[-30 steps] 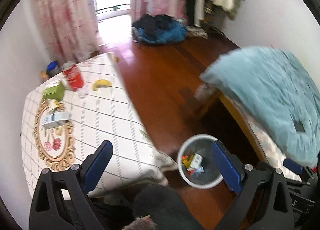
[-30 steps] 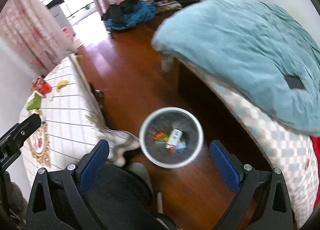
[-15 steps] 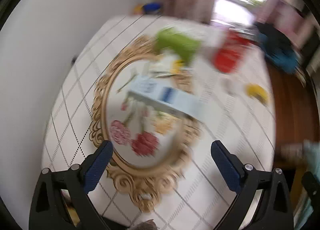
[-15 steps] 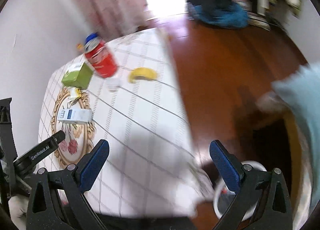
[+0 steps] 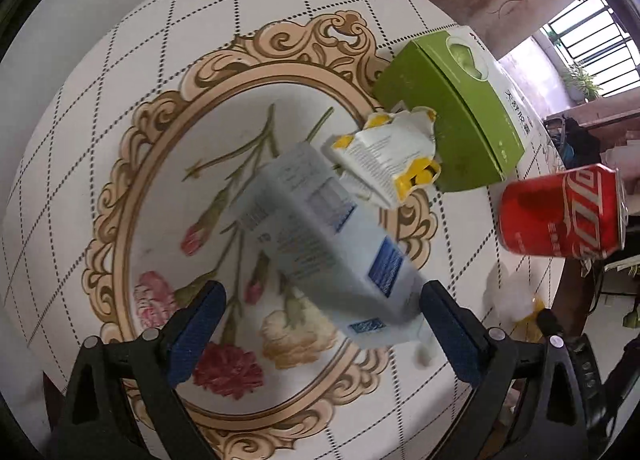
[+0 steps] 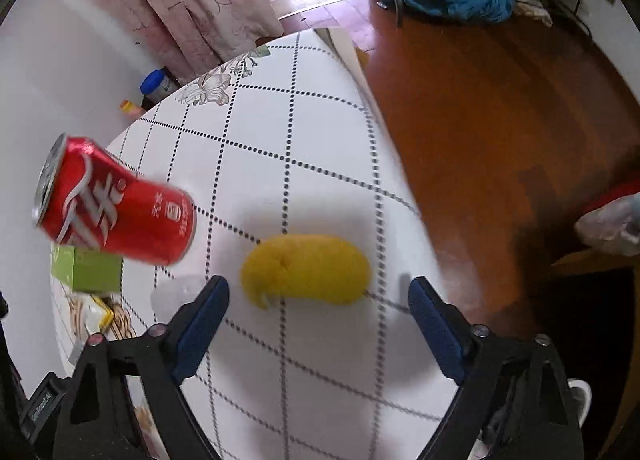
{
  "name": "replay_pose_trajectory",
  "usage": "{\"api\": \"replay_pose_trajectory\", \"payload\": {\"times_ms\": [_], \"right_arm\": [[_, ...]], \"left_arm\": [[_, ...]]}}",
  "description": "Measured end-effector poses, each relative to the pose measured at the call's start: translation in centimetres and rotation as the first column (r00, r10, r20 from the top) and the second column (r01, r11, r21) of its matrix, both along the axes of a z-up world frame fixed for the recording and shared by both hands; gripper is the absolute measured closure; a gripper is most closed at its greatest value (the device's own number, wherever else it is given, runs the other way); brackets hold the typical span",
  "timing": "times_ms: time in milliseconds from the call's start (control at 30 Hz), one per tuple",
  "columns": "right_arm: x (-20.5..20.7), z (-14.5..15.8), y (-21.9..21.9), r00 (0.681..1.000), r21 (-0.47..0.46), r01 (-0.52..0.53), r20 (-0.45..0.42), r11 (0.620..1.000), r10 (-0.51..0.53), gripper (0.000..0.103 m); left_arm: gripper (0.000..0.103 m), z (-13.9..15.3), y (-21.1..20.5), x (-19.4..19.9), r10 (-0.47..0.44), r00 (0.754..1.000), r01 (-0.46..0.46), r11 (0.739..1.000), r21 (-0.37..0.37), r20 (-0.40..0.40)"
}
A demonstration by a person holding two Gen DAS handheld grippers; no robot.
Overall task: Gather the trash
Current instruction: 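Grasp the white medicine box with the left tool while the right tool grasps the lemon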
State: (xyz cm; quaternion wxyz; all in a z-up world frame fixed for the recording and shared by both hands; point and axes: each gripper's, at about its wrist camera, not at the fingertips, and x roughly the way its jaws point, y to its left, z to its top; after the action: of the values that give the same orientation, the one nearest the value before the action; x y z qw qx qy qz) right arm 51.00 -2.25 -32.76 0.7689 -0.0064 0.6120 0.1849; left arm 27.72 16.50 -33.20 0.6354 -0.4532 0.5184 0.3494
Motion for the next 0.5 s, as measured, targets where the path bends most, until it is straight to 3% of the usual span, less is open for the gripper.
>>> {"api": "replay_pose_trajectory", "payload": {"times_ms": [67, 100, 167, 200, 233, 300, 500], "right_arm": [[0.0, -0.2, 0.7, 1.000, 0.002, -0.003, 0.025, 1.000, 0.003, 0.025], [-0.1, -0.2, 0.8, 0.999, 0.004, -0.012, 0.032, 1.000, 0.012, 0.035], [-0.3, -0.3, 1.4, 0.998, 0.024, -0.037, 0.050, 0.999, 0.036, 0.044], [-0.3, -0.3, 1.4, 0.998, 0.031, -0.046, 0.052, 0.998, 0.044, 0.050], [-0.5, -0.1, 1.7, 0.997, 0.028, -0.058, 0.061, 0.998, 0.057, 0.056], [-1.1, 0.5, 2.0, 0.992, 0.002, -0.088, 0.091, 0.996, 0.087, 0.064], [-2.9, 3.1, 1.0, 0.975, -0.011, -0.143, 0.169, 0.990, 0.143, 0.069]], "left_arm": [[0.009, -0.1, -0.1, 0.1, -0.004, 1.000, 0.004, 1.000, 0.003, 0.003], [0.014, -0.1, -0.2, 0.2, -0.007, 1.000, 0.007, 1.000, 0.008, 0.009], [0.047, -0.1, -0.4, 0.0, -0.015, 1.000, 0.016, 1.000, 0.027, -0.007], [0.047, -0.1, -0.5, -0.2, -0.015, 1.000, 0.015, 0.999, 0.036, -0.004], [0.067, 0.1, -0.2, -0.3, -0.019, 1.000, 0.018, 0.999, 0.042, 0.016], [0.069, 0.4, -0.1, -0.7, -0.035, 0.999, 0.033, 0.998, 0.056, 0.029], [0.071, 2.2, -1.7, -2.6, -0.131, 0.991, 0.125, 0.981, 0.150, 0.031]]}}
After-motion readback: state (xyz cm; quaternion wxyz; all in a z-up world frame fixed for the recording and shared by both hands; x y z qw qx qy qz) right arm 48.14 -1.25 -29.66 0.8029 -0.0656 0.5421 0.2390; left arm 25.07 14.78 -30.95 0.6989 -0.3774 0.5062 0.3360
